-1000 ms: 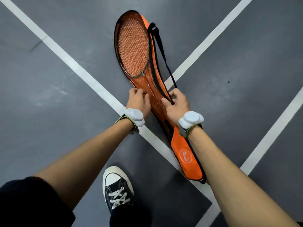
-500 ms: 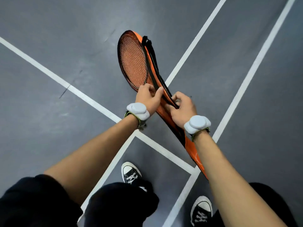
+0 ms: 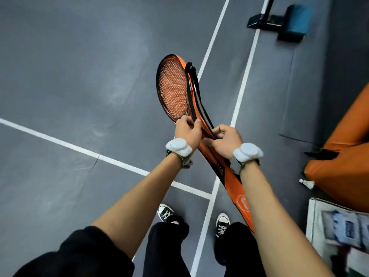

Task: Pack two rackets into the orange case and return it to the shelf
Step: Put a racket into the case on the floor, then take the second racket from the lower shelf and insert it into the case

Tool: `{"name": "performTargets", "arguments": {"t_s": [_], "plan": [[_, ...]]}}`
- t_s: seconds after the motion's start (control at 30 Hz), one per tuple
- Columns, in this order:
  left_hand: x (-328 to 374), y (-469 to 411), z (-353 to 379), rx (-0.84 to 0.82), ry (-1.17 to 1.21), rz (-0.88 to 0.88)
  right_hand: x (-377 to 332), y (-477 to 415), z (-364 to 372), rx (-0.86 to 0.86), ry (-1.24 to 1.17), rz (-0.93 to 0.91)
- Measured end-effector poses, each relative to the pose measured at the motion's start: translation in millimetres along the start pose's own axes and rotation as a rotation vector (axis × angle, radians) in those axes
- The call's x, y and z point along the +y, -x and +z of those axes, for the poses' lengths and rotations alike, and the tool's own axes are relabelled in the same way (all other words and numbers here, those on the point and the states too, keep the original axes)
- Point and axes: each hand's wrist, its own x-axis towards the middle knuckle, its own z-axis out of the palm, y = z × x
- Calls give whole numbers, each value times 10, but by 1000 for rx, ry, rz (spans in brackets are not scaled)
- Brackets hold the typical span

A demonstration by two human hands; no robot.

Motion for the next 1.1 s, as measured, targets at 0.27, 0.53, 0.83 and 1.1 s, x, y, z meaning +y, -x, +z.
{"name": "performTargets", "arguments": {"t_s": [0.27,0.53,0.83,1.1], "plan": [[1329,894,258,-88,-74,73,-342,859,-1186,44,-113,107],[1799,1579,694,-320,-102,199,-160,1679,-1836,278,-185,194],[1687,2453,1358,-807,-106,428,612,2858,-2037,726,-396,368],[1550,3650,1721,-1062,-169,488,1442,3997,-1786,1151,-483,650]]}}
